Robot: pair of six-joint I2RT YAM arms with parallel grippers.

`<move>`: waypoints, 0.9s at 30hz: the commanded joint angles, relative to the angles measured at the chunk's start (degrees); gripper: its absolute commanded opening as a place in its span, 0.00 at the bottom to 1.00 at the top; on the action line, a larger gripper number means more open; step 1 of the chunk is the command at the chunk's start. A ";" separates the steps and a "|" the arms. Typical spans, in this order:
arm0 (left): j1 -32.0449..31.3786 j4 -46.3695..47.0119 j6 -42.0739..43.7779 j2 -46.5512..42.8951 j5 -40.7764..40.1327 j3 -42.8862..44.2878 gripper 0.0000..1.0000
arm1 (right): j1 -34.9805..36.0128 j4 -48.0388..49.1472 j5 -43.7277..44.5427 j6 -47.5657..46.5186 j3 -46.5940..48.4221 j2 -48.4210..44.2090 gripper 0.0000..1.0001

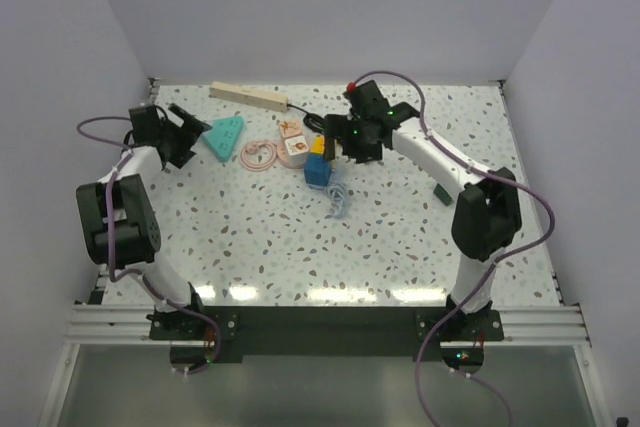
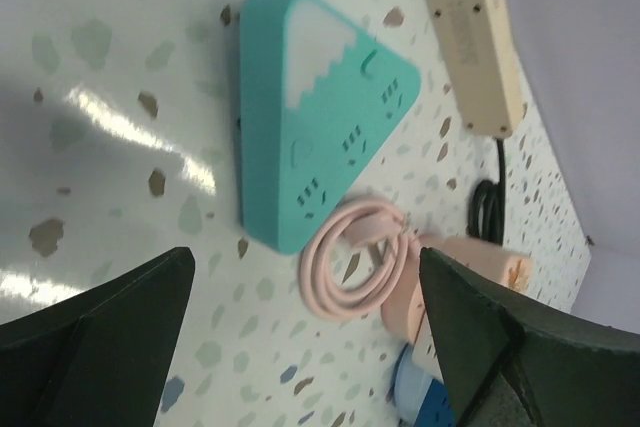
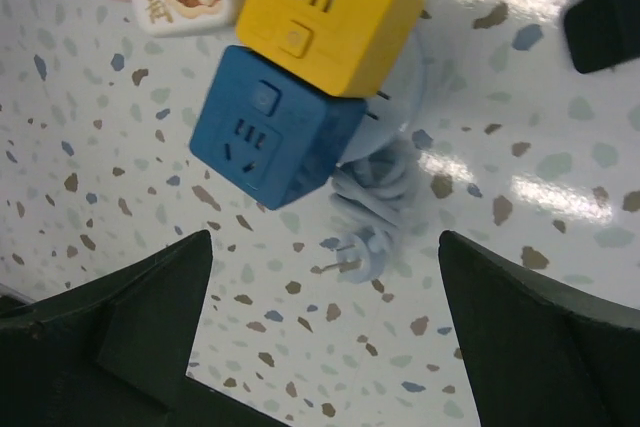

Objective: Pull the plug off the socket

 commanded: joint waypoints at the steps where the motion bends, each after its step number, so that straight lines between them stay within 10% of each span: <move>1: -0.96 -0.01 4.71 -6.92 5.25 -6.58 1.00 | 4.17 -0.70 3.55 -1.43 8.07 3.28 0.99; 19: -3.16 -1.68 10.34 -26.62 9.03 -24.45 1.00 | 12.71 -15.56 27.03 7.10 26.56 24.56 0.90; 27: -12.12 -2.13 14.57 -26.62 10.44 -25.24 1.00 | 10.26 -8.09 19.84 3.76 14.17 15.62 0.07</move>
